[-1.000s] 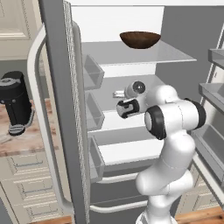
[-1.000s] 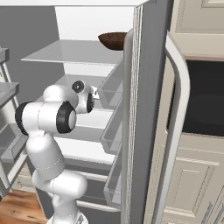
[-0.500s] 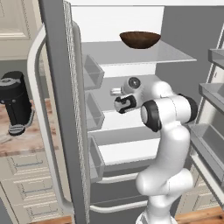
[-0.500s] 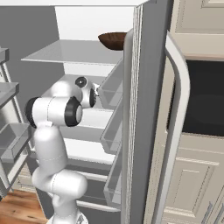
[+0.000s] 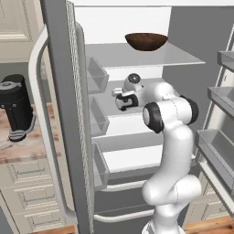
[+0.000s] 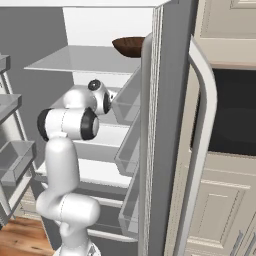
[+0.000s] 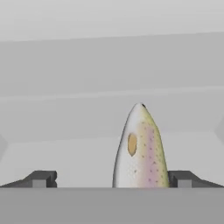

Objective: Take the fish from the fridge and place it on the digital scale on the counter by the fridge. Wait a few seconds for a reading, then move it to the plate on the dining counter.

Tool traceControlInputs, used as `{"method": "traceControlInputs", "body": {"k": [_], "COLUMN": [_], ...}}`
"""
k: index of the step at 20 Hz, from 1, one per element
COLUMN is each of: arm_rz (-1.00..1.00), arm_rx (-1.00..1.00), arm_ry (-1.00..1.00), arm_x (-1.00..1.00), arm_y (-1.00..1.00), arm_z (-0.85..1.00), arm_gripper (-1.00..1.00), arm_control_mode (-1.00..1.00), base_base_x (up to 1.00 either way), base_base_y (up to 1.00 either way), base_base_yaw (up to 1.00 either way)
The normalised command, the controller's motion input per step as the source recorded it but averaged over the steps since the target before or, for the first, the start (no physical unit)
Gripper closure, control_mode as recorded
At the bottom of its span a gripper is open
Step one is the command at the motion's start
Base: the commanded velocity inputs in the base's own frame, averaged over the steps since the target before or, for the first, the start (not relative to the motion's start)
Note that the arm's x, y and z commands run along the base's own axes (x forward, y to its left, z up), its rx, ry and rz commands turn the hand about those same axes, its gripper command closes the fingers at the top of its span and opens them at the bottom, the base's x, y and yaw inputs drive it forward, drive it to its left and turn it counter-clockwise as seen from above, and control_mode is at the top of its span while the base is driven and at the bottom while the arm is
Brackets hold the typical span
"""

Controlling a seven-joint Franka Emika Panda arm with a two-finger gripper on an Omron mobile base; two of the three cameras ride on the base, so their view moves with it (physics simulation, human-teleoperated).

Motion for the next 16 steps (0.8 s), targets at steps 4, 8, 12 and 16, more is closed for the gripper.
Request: {"method": "traceControlInputs", "body": {"k": [4,8,12,16], "arm_rz": [-0.02,0.0,0.0,0.0], "arm_rx": [0.0,0.0,0.0,0.0], "arm_ry": [0.06,0.0,0.0,-0.06], "arm_x": [0.11,-0.41,-0.61,-0.64], "arm_y": [0.0,0.0,0.0,-0.04], "arm_z": [-0.44,-0.65,-0.68,-0.49], "arm_gripper": [-1.0,1.0,1.0,1.0], "arm_control_mode": [-1.0,-1.0,-1.0,-1.0], "base_base_x": [0.0,0.0,0.0,0.0], "base_base_y": [0.0,0.0,0.0,0.0], "base_base_yaw": [0.0,0.0,0.0,0.0]}}
